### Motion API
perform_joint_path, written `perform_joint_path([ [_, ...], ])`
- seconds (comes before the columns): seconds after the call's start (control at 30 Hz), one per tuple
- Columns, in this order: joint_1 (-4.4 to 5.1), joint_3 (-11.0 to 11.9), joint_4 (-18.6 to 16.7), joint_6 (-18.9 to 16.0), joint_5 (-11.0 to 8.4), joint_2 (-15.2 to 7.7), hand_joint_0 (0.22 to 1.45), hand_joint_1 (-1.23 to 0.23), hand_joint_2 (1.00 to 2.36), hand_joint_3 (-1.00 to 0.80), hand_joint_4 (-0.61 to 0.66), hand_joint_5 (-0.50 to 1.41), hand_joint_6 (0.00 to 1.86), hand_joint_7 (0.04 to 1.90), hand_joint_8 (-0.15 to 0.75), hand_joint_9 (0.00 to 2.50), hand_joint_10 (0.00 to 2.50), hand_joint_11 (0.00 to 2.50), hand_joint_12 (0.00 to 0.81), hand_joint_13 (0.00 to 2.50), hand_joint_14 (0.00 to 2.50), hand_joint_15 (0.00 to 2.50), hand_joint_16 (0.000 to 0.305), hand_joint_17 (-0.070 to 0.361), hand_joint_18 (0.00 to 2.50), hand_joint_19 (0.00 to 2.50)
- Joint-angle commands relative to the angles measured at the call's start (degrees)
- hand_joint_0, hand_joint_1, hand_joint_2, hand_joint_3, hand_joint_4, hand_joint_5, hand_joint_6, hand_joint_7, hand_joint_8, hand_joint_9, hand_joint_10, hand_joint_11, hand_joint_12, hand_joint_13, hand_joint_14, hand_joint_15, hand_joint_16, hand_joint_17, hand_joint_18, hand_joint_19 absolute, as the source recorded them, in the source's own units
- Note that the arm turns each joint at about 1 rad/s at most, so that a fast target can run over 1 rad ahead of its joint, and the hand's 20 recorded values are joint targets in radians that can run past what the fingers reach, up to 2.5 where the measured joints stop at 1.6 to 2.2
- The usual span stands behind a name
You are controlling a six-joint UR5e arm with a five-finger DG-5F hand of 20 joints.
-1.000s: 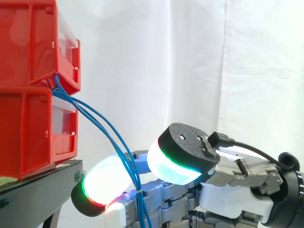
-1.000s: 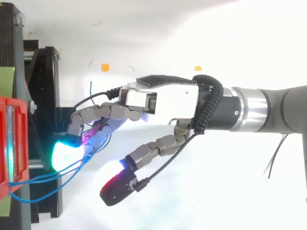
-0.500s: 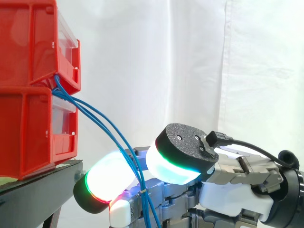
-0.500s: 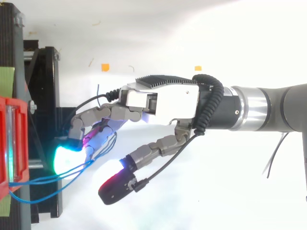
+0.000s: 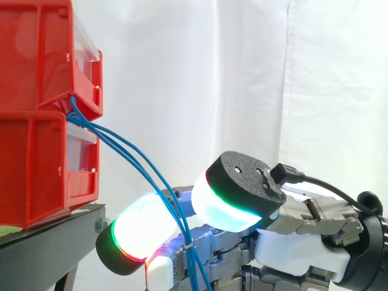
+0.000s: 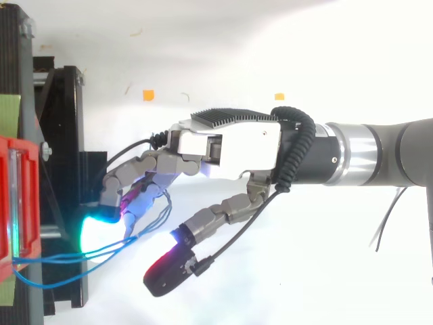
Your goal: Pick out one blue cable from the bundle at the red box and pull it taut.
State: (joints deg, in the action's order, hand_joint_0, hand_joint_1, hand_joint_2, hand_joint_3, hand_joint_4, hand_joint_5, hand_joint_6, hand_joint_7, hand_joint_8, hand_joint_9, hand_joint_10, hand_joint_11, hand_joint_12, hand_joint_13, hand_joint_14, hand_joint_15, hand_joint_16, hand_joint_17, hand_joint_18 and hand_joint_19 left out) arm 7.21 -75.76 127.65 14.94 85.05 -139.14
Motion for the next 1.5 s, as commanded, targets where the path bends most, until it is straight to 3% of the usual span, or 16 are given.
perform_joint_path([
  [0.0,0.00,0.00,0.14,-0.09,0.03,-0.07,0.63,-0.68,1.01,-0.39,0.14,-0.15,0.81,0.80,0.283,0.86,0.01,0.29,0.397,0.86,0.02,0.45,0.051,0.115,0.70,0.72],
  [0.13,0.00,0.00,0.23,-0.09,0.47,0.01,0.62,-0.60,1.01,-0.41,0.16,-0.14,0.81,0.83,0.290,0.91,0.01,0.30,0.404,0.89,0.02,0.47,0.052,0.116,0.71,0.74],
  [0.43,0.18,-0.09,0.84,0.00,1.08,-0.07,0.62,-0.58,1.01,-0.41,0.15,-0.13,0.80,0.86,0.296,0.94,0.01,0.30,0.407,0.92,0.02,0.48,0.052,0.118,0.74,0.74],
  [0.8,0.18,-0.09,0.93,-0.09,1.08,-0.07,0.65,-0.72,1.01,-0.32,0.15,-0.17,0.85,0.79,0.292,0.89,0.01,0.37,0.411,0.94,0.02,0.51,0.054,0.121,0.76,0.77],
  [0.93,0.18,-0.18,0.93,-0.09,1.08,0.01,0.65,-0.76,1.02,-0.18,0.05,-0.18,0.90,0.78,0.290,0.88,0.01,0.40,0.409,0.94,0.02,0.52,0.055,0.123,0.78,0.77],
  [1.2,0.18,-0.18,0.93,-0.09,1.17,0.01,0.67,-0.75,1.02,-0.15,0.05,-0.19,0.94,0.73,0.290,0.87,0.01,0.41,0.411,0.95,0.02,0.54,0.055,0.123,0.80,0.79],
  [1.47,-0.09,-0.18,0.67,-0.79,2.58,0.01,0.67,-0.74,1.02,-0.11,0.01,-0.19,0.94,0.75,0.292,0.89,0.01,0.42,0.414,0.96,0.02,0.54,0.055,0.123,0.81,0.78],
])
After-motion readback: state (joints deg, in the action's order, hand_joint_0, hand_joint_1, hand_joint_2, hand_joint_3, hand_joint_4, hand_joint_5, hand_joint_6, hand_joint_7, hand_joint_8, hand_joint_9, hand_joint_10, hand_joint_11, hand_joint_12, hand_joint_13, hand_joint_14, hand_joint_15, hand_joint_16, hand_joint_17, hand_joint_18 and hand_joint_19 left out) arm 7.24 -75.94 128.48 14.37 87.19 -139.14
